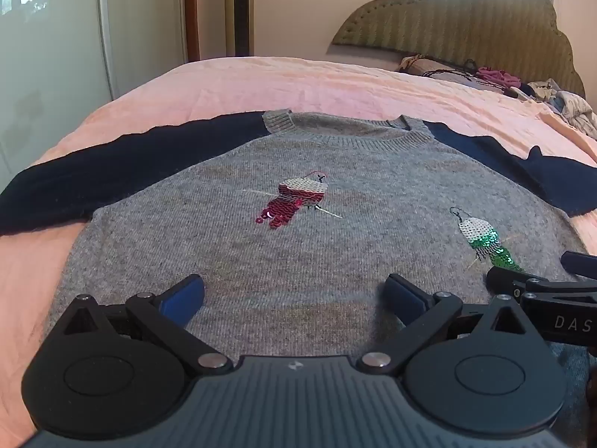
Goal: Fold small clothes
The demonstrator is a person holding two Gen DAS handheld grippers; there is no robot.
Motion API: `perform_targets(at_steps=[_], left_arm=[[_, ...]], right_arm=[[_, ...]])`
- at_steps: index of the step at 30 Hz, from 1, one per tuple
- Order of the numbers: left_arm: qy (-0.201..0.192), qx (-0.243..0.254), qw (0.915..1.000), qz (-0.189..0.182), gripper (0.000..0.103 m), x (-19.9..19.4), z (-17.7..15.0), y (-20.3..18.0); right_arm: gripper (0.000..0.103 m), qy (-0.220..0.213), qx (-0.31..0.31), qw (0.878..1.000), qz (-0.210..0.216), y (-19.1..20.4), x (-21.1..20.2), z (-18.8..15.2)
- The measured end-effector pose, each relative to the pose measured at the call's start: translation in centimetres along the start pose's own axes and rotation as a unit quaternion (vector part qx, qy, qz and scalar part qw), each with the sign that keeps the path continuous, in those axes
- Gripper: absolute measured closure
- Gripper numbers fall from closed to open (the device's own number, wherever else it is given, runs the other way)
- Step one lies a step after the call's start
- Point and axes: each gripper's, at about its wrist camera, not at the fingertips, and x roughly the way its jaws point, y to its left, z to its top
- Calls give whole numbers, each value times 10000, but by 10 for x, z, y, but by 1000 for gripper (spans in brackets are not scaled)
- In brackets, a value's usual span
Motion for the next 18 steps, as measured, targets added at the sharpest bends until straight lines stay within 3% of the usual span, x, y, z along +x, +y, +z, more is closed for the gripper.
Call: perform_targets(at_steps=[18], left_arm=[[25, 98, 9999, 101, 0, 7, 1, -6]], right_arm=[[0, 2, -17, 10000, -14, 0, -1, 0]])
